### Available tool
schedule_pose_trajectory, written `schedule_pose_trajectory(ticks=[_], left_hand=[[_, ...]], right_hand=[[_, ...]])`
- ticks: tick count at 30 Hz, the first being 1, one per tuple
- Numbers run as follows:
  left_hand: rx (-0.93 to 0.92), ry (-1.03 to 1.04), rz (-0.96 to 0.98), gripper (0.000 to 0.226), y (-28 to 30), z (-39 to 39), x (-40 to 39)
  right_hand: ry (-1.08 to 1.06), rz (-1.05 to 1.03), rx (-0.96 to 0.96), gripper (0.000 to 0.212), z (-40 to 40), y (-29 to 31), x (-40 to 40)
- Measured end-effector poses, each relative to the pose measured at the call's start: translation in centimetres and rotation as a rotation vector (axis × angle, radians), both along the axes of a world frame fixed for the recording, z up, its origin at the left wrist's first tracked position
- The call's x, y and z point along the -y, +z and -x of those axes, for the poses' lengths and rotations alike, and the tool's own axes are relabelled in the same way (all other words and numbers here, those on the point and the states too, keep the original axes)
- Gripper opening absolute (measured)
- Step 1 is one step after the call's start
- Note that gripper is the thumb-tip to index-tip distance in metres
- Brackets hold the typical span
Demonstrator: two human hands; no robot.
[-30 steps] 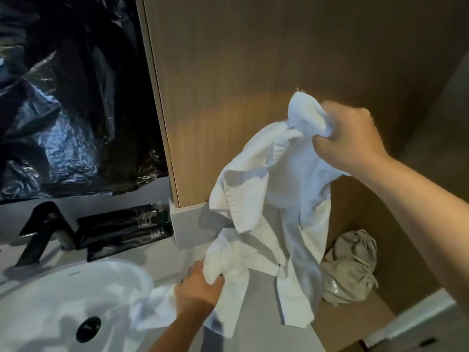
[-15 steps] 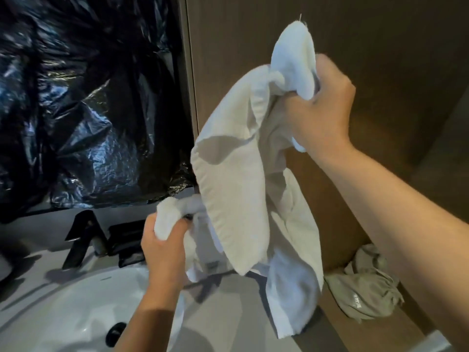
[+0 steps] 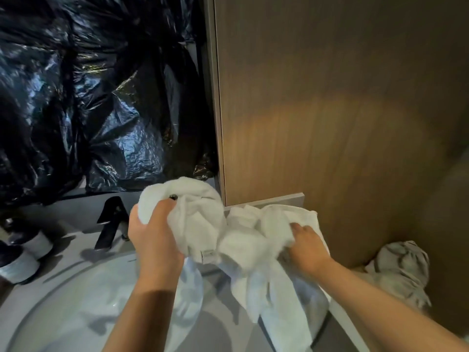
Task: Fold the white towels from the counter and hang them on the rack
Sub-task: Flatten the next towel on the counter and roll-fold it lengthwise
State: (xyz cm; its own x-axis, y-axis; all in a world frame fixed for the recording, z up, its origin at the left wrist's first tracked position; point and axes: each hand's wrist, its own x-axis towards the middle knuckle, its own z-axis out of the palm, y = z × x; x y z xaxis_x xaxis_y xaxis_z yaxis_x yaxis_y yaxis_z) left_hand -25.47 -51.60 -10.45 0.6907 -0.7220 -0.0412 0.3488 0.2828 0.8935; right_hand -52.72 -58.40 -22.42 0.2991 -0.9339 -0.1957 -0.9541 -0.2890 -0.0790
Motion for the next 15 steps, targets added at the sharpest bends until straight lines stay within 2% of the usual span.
schedule_pose_trajectory(ticks=[2,3,4,6,9,10,11,13,14,15], left_hand=[[0.003,-0.003,0.027,0.027,0.6,0.4,-0.1],[-0.003,0.000,0.037,0.025,0.9,0.6,-0.2],[-0.012,0.005,0.044,0.024,1.1,0.7,-0.3],[-0.022,0.017,0.067,0.021,1.6,0.6,-0.5],[-0.022,0.033,0.121,0.020,2.9,0.5,-0.7],[-0.028,0.034,0.146,0.020,3.4,0.5,-0.8],[-0.032,0.032,0.170,0.020,3.9,0.6,-0.9],[-0.039,0.013,0.223,0.018,4.8,0.9,-0.9],[-0.040,-0.004,0.250,0.018,5.3,1.2,-1.0],[-0.043,-0.025,0.275,0.017,5.7,1.6,-1.0]], right_hand=[[-0.117,-0.213,0.059,0.103,0.4,-0.3,-0.7],[-0.103,-0.314,-0.045,0.092,0.7,0.3,-1.0],[-0.151,-0.410,-0.012,0.075,0.4,0.9,-1.4],[-0.128,-0.492,0.008,0.059,0.7,3.0,-1.4],[-0.042,-0.415,0.103,0.033,1.6,8.8,-1.7],[-0.054,-0.354,0.186,0.034,2.1,10.8,-2.2],[-0.104,-0.290,0.319,0.046,2.7,12.0,-2.6],[-0.157,-0.196,0.552,0.084,2.9,13.4,-4.0],[-0.135,-0.192,0.593,0.098,2.2,13.5,-4.9],[-0.094,-0.249,0.552,0.107,1.4,12.2,-5.4]])
